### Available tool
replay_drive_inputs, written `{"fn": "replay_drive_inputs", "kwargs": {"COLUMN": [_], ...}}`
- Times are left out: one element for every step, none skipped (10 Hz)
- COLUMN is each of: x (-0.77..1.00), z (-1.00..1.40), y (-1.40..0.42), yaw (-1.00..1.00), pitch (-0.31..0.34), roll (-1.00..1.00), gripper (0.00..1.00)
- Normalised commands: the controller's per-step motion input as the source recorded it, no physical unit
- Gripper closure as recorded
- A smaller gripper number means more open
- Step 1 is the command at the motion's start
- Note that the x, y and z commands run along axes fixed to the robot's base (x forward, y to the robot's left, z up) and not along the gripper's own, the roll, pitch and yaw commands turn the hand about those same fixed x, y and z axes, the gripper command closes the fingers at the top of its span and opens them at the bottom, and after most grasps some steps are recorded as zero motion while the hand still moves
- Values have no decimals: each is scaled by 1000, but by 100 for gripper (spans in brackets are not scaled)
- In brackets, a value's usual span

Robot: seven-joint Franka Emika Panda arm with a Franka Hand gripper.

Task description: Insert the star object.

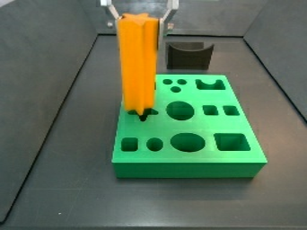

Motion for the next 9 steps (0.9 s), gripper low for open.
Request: {"fn": "replay_drive_inputs", "kwargs": {"x": [11,57,197,291,320,306,300,297,134], "z": [-266,-260,-231,-203,-209,-211,-214,-209,-243], "y": [-106,-97,-123,-129,-117,-109,-89,-80,-49], "yaw": [-174,-197,-346,-540,-577,-540,-514,-529,-334], "pitch": [67,74,80,76,69,60,67,64,70], "roll": [163,156,143,133,101,74,66,54,66], "gripper": [100,100,100,100,100,100,100,100,100]}}
